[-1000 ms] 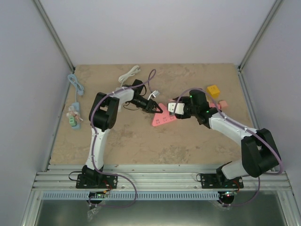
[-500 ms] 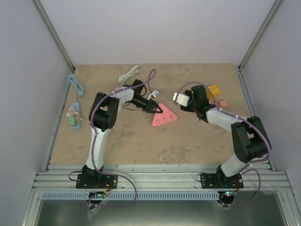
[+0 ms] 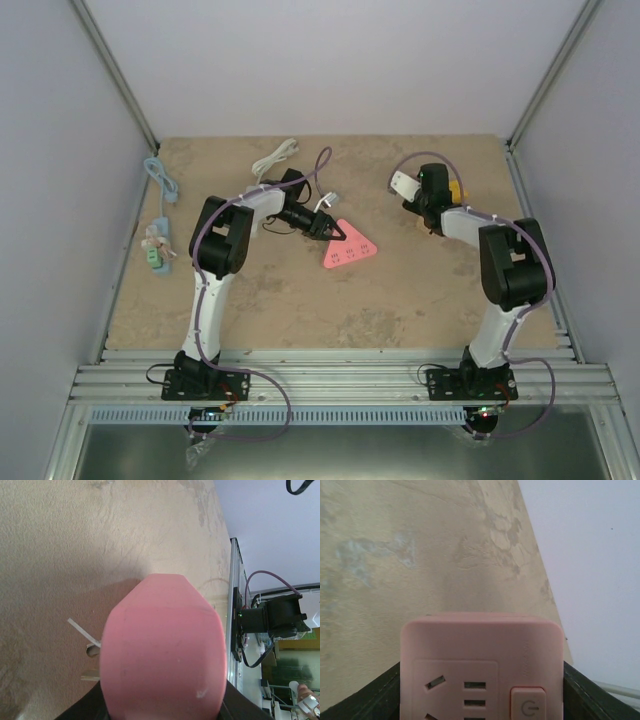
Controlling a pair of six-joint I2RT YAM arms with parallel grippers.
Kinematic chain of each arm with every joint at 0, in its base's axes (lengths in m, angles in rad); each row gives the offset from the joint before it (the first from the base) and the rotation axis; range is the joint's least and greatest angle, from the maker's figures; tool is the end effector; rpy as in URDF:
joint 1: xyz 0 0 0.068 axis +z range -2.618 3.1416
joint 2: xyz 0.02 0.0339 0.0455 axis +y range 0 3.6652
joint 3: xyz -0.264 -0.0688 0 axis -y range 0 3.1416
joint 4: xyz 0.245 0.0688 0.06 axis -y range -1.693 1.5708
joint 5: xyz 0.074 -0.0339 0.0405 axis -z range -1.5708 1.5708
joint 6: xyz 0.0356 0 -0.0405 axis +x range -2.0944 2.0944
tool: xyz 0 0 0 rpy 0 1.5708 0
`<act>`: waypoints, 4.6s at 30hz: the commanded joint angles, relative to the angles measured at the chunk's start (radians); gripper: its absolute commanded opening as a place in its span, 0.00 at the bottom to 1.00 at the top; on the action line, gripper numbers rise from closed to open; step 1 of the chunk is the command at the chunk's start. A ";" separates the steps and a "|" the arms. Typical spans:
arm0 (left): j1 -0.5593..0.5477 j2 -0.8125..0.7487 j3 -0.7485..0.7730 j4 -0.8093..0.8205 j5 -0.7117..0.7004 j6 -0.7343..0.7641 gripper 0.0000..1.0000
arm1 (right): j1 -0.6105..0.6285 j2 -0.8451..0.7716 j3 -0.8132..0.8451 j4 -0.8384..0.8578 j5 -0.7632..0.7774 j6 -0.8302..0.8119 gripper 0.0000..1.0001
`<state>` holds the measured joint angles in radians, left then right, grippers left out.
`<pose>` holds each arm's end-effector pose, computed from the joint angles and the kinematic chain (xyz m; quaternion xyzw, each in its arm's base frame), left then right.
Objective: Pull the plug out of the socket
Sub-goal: Place the plug at the center of the board, then place the socket at the center of the board.
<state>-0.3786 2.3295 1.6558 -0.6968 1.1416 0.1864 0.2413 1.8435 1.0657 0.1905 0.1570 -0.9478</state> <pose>0.4045 -0.1957 0.1121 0.2853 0.7890 -0.5432 0.0322 0.3884 0.0899 0.1781 -0.4616 0.7487 -0.2277 0.4177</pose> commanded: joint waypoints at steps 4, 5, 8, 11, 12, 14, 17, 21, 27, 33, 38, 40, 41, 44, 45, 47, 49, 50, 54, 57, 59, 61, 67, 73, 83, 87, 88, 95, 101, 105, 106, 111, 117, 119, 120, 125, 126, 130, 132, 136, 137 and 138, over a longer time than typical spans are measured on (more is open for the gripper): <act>0.012 0.041 -0.020 -0.026 -0.158 0.013 0.00 | -0.009 0.093 0.099 0.087 0.073 0.006 0.15; 0.013 0.041 -0.021 -0.027 -0.157 0.014 0.00 | -0.010 0.105 0.109 0.086 0.076 0.006 0.15; 0.015 0.041 -0.020 -0.026 -0.154 0.013 0.00 | -0.011 0.137 0.131 0.082 0.084 0.015 0.17; 0.015 0.042 -0.021 -0.026 -0.152 0.013 0.00 | -0.012 0.156 0.142 0.084 0.086 0.024 0.17; 0.015 0.042 -0.021 -0.026 -0.153 0.013 0.00 | -0.012 0.162 0.144 0.085 0.089 0.025 0.17; 0.015 0.043 -0.021 -0.028 -0.153 0.014 0.00 | -0.013 0.172 0.150 0.086 0.089 0.028 0.17; 0.016 0.042 -0.020 -0.026 -0.153 0.014 0.00 | -0.013 0.192 0.158 0.084 0.097 0.027 0.17; 0.017 0.044 -0.020 -0.026 -0.153 0.014 0.00 | -0.014 0.209 0.161 0.086 0.098 0.026 0.19; 0.017 0.045 -0.019 -0.027 -0.153 0.013 0.00 | -0.014 0.220 0.159 0.084 0.096 0.030 0.29; 0.017 0.045 -0.019 -0.028 -0.153 0.012 0.00 | -0.013 0.211 0.157 0.066 0.071 0.042 0.62; 0.017 0.045 -0.018 -0.027 -0.152 0.012 0.00 | -0.013 0.208 0.174 0.024 0.051 0.055 0.73; 0.017 0.045 -0.017 -0.027 -0.153 0.013 0.00 | -0.013 0.203 0.183 0.002 0.038 0.067 0.74; 0.017 0.045 -0.016 -0.027 -0.153 0.012 0.00 | -0.013 0.200 0.188 -0.007 0.029 0.072 0.74; 0.017 0.045 -0.018 -0.027 -0.152 0.012 0.00 | -0.013 0.193 0.201 -0.033 0.014 0.086 0.76; 0.017 0.045 -0.018 -0.027 -0.153 0.012 0.00 | -0.013 0.191 0.205 -0.043 0.006 0.093 0.76; 0.017 0.045 -0.018 -0.027 -0.152 0.012 0.00 | -0.012 0.186 0.213 -0.063 -0.006 0.109 0.76; 0.017 0.045 -0.017 -0.027 -0.152 0.012 0.00 | -0.012 0.180 0.221 -0.085 -0.024 0.126 0.74; 0.017 0.045 -0.017 -0.027 -0.153 0.013 0.00 | -0.012 0.177 0.225 -0.100 -0.034 0.136 0.74; 0.017 0.045 -0.018 -0.027 -0.153 0.012 0.00 | -0.013 0.175 0.257 -0.178 -0.083 0.177 0.69; 0.017 0.046 -0.017 -0.027 -0.152 0.014 0.00 | -0.012 0.170 0.276 -0.239 -0.115 0.202 0.68; 0.017 0.045 -0.018 -0.027 -0.151 0.014 0.00 | -0.011 0.160 0.273 -0.247 -0.127 0.211 0.68; 0.017 0.045 -0.017 -0.028 -0.151 0.014 0.00 | -0.010 0.149 0.269 -0.251 -0.131 0.216 0.68; 0.017 0.045 -0.018 -0.027 -0.152 0.014 0.00 | -0.011 0.126 0.249 -0.258 -0.148 0.231 0.68; 0.017 0.045 -0.018 -0.027 -0.152 0.014 0.00 | -0.011 0.102 0.230 -0.256 -0.183 0.236 0.81; 0.017 0.045 -0.017 -0.027 -0.148 0.014 0.00 | -0.011 0.082 0.242 -0.323 -0.233 0.248 0.80; 0.017 0.045 -0.018 -0.027 -0.148 0.015 0.00 | -0.015 0.089 0.246 -0.329 -0.223 0.262 0.78; 0.017 0.045 -0.018 -0.029 -0.148 0.015 0.00 | -0.020 0.091 0.252 -0.329 -0.223 0.267 0.77; 0.017 0.046 -0.018 -0.029 -0.147 0.015 0.00 | -0.048 0.083 0.285 -0.341 -0.287 0.269 0.76; 0.018 0.047 -0.018 -0.029 -0.145 0.017 0.00 | -0.088 0.080 0.338 -0.398 -0.395 0.294 0.76; 0.018 0.048 -0.016 -0.030 -0.144 0.017 0.00 | -0.115 0.099 0.390 -0.432 -0.443 0.325 0.76; 0.019 0.048 -0.016 -0.030 -0.144 0.017 0.00 | -0.121 0.110 0.408 -0.448 -0.452 0.330 0.76; 0.018 0.047 -0.017 -0.031 -0.145 0.018 0.00 | -0.149 0.177 0.482 -0.514 -0.508 0.336 0.70; 0.018 0.048 -0.016 -0.030 -0.144 0.017 0.00 | -0.165 0.209 0.482 -0.556 -0.549 0.310 0.60; 0.020 0.048 -0.016 -0.030 -0.143 0.017 0.00 | -0.165 0.205 0.464 -0.561 -0.560 0.293 0.60; 0.019 0.048 -0.015 -0.030 -0.143 0.018 0.00 | -0.165 0.202 0.455 -0.562 -0.563 0.287 0.60; 0.019 0.048 -0.016 -0.029 -0.145 0.016 0.00 | -0.165 0.186 0.415 -0.556 -0.564 0.274 0.49; 0.018 0.049 -0.016 -0.029 -0.146 0.014 0.00 | -0.165 0.182 0.408 -0.554 -0.562 0.273 0.47; 0.019 0.048 -0.016 -0.029 -0.146 0.014 0.00 | -0.165 0.163 0.366 -0.526 -0.543 0.264 0.43; 0.019 0.048 -0.016 -0.029 -0.147 0.014 0.00 | -0.165 0.146 0.341 -0.511 -0.544 0.257 0.41; 0.020 0.048 -0.015 -0.029 -0.147 0.013 0.00 | -0.165 0.124 0.319 -0.505 -0.558 0.256 0.39; 0.020 0.048 -0.015 -0.029 -0.146 0.013 0.00 | -0.165 0.117 0.319 -0.508 -0.561 0.256 0.42; 0.019 0.048 -0.014 -0.028 -0.147 0.013 0.00 | -0.165 0.109 0.320 -0.511 -0.565 0.257 0.46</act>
<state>-0.3729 2.3314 1.6558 -0.6983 1.1458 0.1867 0.0799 1.9972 1.4025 -0.3149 -0.3897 -0.6853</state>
